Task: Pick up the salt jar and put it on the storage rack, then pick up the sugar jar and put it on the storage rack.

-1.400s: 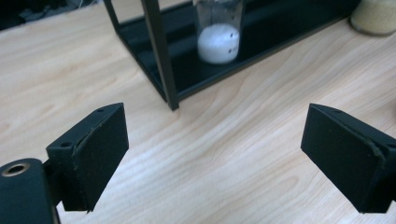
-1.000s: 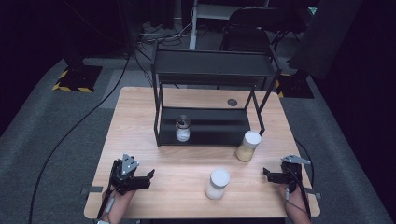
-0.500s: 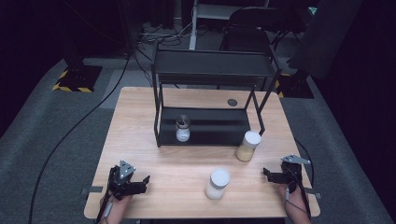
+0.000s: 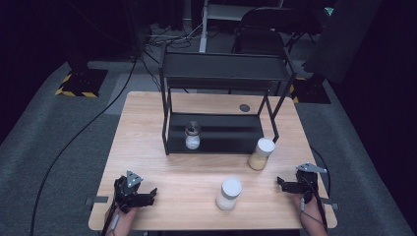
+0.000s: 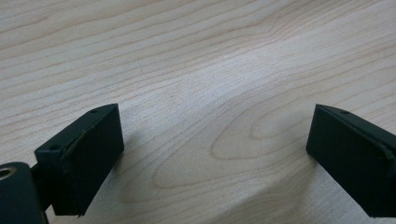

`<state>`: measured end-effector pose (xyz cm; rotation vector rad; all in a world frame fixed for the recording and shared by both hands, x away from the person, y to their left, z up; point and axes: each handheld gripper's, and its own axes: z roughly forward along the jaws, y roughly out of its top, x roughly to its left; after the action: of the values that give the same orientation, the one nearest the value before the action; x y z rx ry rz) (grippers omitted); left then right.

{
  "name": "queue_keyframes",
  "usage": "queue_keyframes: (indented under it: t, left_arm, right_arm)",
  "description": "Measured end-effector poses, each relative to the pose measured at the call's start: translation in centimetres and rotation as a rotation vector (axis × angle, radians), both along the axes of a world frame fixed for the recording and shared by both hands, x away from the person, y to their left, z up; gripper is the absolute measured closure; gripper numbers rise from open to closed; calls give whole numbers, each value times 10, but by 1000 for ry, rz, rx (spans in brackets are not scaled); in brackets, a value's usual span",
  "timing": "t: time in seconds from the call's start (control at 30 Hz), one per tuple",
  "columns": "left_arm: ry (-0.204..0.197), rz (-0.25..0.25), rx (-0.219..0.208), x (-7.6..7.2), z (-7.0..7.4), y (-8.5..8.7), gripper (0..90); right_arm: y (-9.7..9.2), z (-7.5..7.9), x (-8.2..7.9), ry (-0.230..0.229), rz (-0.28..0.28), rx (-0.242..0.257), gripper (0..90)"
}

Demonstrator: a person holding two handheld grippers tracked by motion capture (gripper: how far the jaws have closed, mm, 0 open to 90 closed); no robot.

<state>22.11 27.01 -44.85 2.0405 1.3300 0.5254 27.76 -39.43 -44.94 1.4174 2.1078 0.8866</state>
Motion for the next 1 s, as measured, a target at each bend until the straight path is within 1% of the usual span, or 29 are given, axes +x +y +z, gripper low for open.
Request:
queue_keyframes:
  t: [0.13, 0.27, 0.57, 0.7, 0.8, 1.0]
  left_arm:
    - [1, 5, 3, 0, 0, -1, 29]
    - [4, 8, 2, 0, 0, -1, 19]
    - [9, 25, 5, 0, 1, -4, 3]
    - [9, 28, 5, 0, 1, -4, 3]
    - [9, 29, 5, -1, 1, -4, 3]
    - [7, 30, 5, -1, 0, -4, 3]
  right_arm:
    - [0, 0, 0, 0, 0, 0, 2]
    - [4, 0, -2, 2, -18, 2, 2]
    - [4, 0, -2, 3, -18, 1, 1]
    - [4, 5, 0, 23, -15, -7, 4]
    - [6, 6, -1, 17, -10, -19, 9]
    - [4, 14, -5, 7, 24, -2, 9]
